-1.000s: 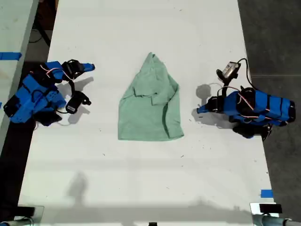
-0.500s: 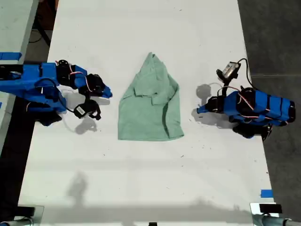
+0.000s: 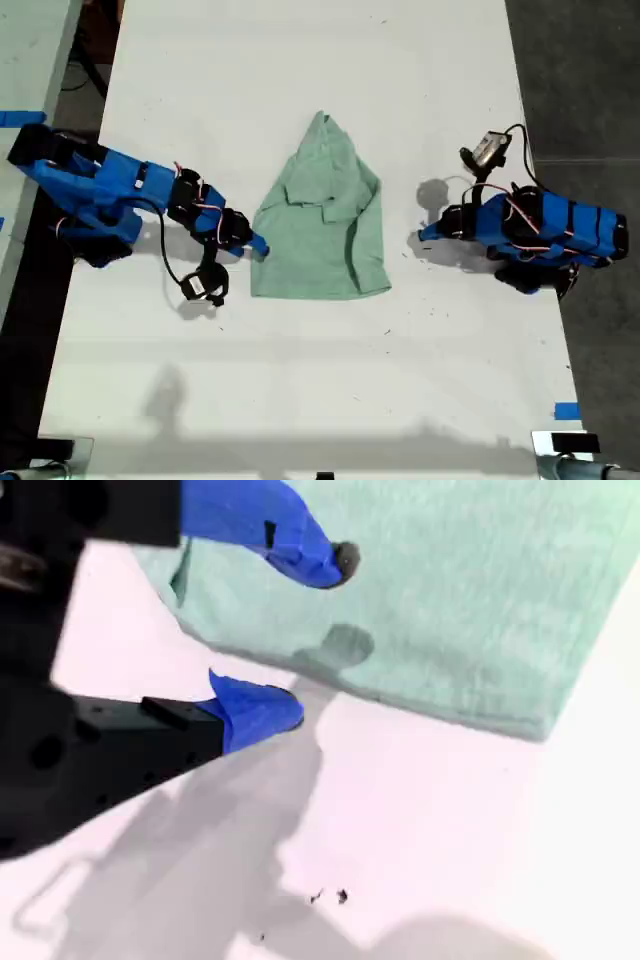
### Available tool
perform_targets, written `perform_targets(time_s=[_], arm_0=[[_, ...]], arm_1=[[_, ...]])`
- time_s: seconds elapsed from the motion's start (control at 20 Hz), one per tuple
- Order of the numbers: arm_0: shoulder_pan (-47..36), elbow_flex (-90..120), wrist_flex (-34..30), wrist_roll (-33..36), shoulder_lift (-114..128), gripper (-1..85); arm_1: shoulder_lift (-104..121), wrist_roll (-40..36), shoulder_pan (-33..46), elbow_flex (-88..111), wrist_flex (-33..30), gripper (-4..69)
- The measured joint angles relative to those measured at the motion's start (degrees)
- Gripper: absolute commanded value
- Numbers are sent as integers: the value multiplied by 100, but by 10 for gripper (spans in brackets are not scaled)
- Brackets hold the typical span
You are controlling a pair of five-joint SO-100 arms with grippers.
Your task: Fold t shirt
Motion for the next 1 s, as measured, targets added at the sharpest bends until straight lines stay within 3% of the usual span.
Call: perform_targets(time_s=[0.15, 0.45, 0.6, 0.85, 1.0], arm_0=[[0, -378, 211, -114, -773, 193], [-211, -1477, 448, -141, -1784, -3], [-229, -1802, 703, -79, -1942, -3], [-264, -2900, 2391, -62, -2030, -3], [-360, -3472, 2549, 272, -1854, -3]], arm_1=[[0, 0, -9, 0, 0, 8], [0, 0, -26, 0, 0, 8], [0, 0, -26, 0, 0, 8], [0, 0, -26, 0, 0, 8], [0, 0, -26, 0, 0, 8]])
